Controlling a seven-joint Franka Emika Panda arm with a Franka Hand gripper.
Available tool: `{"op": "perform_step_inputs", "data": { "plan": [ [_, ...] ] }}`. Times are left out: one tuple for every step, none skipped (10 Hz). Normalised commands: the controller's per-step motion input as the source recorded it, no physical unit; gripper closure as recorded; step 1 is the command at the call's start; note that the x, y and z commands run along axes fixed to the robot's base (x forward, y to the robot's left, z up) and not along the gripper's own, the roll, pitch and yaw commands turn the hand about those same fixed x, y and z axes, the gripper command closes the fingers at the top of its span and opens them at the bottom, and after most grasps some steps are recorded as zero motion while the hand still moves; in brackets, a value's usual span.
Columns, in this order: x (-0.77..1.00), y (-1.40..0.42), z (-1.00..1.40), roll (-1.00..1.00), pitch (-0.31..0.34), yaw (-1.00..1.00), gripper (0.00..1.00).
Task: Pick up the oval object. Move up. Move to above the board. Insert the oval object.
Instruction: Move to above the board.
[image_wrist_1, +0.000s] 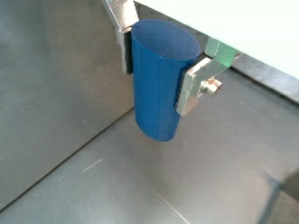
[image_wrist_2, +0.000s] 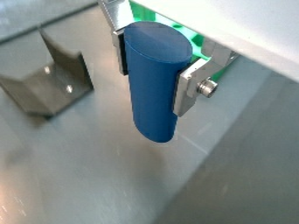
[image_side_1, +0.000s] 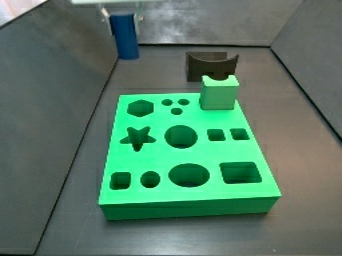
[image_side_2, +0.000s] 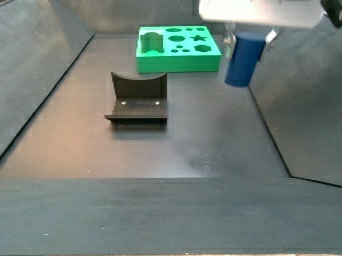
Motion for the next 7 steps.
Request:
{"op": "perform_step_inputs", "data": {
  "plan": [
    [0.21, -0.11, 1.0, 0.17, -0.029, -0.07, 1.0],
    [0.2, -0.11, 1.0, 0.17, 0.023, -0.04, 1.0],
    [0.19, -0.1, 1.0, 0.17, 0.055, -0.02, 1.0],
    [0.18, -0.1, 1.0, 0.16, 0.074, 0.01, 1.0],
    [0.17, -0.1, 1.0, 0.16, 0.081, 0.02, 1.0],
    [0.16, -0.09, 1.0, 0.14, 0.084, 0.03, 1.0],
    [0.15, -0.09, 1.0, 0.12, 0.083, 0.02, 1.0]
  ]
}}
